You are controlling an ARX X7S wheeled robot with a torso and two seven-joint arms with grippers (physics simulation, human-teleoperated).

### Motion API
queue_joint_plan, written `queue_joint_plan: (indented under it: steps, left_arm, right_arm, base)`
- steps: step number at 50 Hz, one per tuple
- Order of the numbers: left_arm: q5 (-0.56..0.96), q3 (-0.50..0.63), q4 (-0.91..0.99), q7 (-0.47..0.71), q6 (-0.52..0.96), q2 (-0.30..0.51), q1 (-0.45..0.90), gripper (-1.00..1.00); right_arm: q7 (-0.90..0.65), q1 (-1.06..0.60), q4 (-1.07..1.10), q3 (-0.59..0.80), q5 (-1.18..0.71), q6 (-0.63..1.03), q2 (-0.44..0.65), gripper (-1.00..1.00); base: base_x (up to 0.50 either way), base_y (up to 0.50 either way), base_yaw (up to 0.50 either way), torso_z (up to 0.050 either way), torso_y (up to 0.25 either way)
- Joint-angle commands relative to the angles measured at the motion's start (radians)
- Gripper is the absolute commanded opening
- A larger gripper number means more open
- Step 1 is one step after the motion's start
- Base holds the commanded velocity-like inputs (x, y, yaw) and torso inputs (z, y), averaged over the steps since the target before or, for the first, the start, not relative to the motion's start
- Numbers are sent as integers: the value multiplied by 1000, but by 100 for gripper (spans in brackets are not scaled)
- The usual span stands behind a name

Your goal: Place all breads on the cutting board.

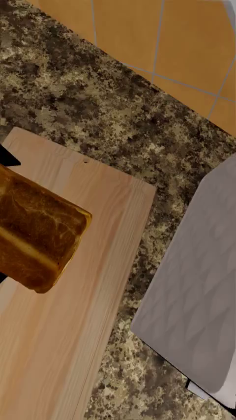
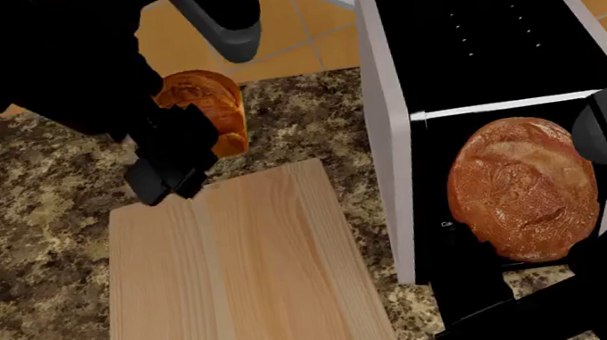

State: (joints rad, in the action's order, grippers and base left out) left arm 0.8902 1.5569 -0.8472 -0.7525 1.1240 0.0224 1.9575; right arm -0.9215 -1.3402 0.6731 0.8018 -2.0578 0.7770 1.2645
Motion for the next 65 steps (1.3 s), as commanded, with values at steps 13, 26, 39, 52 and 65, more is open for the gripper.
queue_joint_plan:
  steps: [13, 26, 39, 52, 65]
  left_arm:
    - [-26, -31, -39, 30, -45, -22, -139, -100]
    - [-128, -23, -21, 12, -17, -22, -173, 100]
    - [-47, -141, 176, 53, 87, 77, -64, 100]
    - [244, -538, 588, 448, 366, 384, -2, 100]
    - [538, -871, 704, 883, 397, 547, -133, 100]
  right_arm:
    - [44, 55, 18, -8, 63, -27, 10, -100]
    - [52, 71, 21, -9, 69, -34, 27, -100]
    - [45, 56, -8, -2, 72, -13, -21, -100]
    - [-81, -116, -80, 43, -39, 119, -179, -100]
    - [-83, -280, -277, 143, -99, 284, -377, -100]
  base:
    - [0, 0, 0, 1, 1]
    - [0, 0, 0, 0, 1]
    - [0, 0, 0, 1, 0]
    - [0, 0, 0, 0, 0]
    - [0, 0, 0, 0, 0]
